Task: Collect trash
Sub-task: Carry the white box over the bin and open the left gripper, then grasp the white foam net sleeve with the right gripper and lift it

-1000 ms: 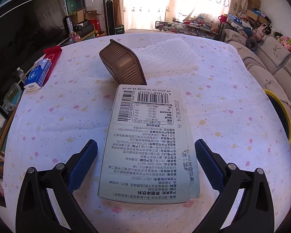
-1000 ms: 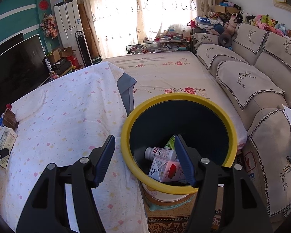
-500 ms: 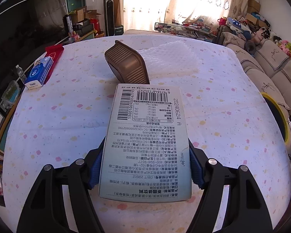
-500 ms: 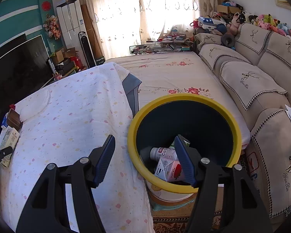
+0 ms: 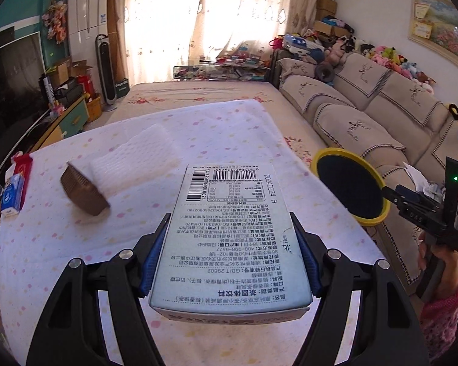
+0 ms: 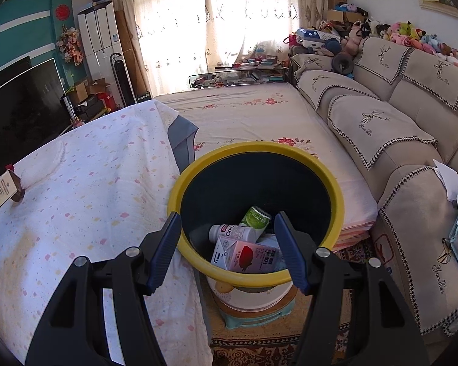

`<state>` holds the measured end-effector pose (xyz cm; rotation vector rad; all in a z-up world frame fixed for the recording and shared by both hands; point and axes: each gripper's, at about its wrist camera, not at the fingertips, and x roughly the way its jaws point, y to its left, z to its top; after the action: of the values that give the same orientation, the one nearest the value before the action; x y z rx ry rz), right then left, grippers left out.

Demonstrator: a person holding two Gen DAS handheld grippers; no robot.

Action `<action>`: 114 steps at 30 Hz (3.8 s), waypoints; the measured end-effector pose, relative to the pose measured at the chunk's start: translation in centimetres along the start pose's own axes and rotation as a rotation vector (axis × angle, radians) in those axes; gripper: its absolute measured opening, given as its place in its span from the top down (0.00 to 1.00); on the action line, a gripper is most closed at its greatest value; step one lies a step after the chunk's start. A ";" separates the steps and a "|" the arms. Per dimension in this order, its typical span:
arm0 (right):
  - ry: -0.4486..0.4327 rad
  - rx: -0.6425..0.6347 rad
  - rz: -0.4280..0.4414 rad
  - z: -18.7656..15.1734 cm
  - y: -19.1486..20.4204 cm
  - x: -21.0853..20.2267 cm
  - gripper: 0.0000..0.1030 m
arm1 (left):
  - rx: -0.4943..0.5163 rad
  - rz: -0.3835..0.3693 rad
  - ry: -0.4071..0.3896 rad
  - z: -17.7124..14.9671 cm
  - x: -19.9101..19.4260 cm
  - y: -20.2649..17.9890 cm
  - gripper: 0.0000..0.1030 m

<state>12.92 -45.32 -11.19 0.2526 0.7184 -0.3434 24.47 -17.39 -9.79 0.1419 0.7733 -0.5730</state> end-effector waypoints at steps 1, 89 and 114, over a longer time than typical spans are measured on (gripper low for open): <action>-0.003 0.002 -0.003 -0.1 -0.3 -0.2 0.41 | 0.015 -0.023 -0.003 0.6 0.3 -1.1 0.31; 0.210 -0.375 0.383 8.2 36.5 14.8 0.38 | -0.299 0.366 -0.161 -7.4 -4.5 21.3 0.05; 0.154 -0.352 0.352 8.4 35.5 13.3 0.46 | -0.299 0.364 -0.137 -7.6 -3.4 20.9 0.05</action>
<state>41.12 -18.67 -10.32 0.0675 0.8554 0.1400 29.05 4.08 -14.63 -0.0334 0.6711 -0.1171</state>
